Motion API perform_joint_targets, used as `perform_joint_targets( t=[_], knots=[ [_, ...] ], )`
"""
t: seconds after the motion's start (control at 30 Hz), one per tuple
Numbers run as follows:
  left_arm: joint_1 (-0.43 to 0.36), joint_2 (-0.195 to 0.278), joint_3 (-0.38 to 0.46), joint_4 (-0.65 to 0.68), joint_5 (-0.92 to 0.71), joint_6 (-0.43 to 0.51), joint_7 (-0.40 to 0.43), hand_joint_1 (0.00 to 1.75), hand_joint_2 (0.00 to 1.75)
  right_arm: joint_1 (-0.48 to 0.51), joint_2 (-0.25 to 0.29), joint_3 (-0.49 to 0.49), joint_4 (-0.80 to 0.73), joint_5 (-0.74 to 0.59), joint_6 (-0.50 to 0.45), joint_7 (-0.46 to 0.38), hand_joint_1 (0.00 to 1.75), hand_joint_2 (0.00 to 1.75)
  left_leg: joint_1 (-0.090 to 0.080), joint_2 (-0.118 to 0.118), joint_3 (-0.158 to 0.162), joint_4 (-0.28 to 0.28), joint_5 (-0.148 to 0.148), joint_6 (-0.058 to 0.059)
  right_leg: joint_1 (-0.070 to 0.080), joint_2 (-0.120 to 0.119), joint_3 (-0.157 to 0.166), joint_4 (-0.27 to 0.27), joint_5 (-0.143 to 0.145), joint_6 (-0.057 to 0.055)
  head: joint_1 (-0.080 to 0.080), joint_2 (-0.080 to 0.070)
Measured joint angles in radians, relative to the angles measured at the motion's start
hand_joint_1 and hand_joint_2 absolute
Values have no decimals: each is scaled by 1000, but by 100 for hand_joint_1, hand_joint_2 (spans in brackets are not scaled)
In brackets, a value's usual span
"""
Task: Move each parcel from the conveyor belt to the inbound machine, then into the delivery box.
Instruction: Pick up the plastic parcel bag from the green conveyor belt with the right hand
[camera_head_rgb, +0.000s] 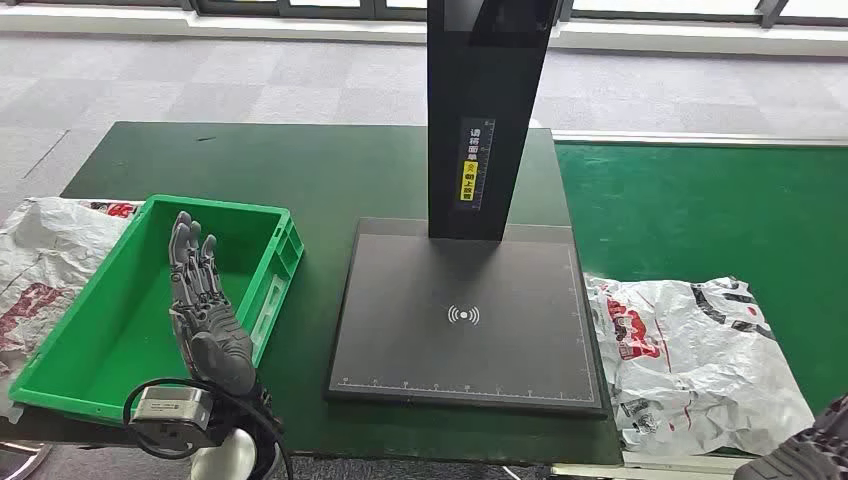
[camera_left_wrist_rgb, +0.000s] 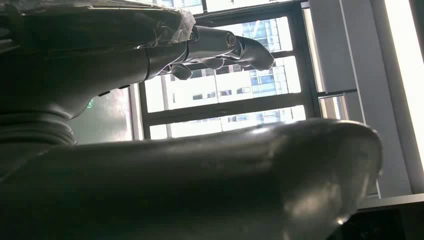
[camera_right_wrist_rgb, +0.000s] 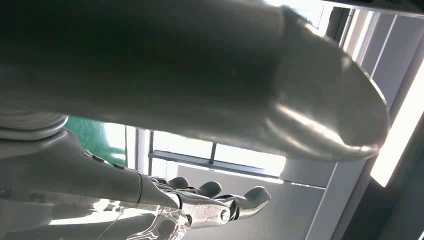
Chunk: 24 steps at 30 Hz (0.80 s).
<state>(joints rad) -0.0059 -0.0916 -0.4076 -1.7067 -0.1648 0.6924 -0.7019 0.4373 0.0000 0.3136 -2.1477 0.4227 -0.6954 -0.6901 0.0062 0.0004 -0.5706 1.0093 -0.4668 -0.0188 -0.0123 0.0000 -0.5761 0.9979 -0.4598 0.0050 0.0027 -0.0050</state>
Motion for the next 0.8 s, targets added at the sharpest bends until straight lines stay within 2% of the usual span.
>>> perform_joint_targets(
  t=[0.8],
  knots=[
    [0,0,0,0,0,0,0,0,0,0,0,0,0,0,0,0,0,0,0,0,0,0,0,0,0,0,0,0,0,0,0,0]
  ],
)
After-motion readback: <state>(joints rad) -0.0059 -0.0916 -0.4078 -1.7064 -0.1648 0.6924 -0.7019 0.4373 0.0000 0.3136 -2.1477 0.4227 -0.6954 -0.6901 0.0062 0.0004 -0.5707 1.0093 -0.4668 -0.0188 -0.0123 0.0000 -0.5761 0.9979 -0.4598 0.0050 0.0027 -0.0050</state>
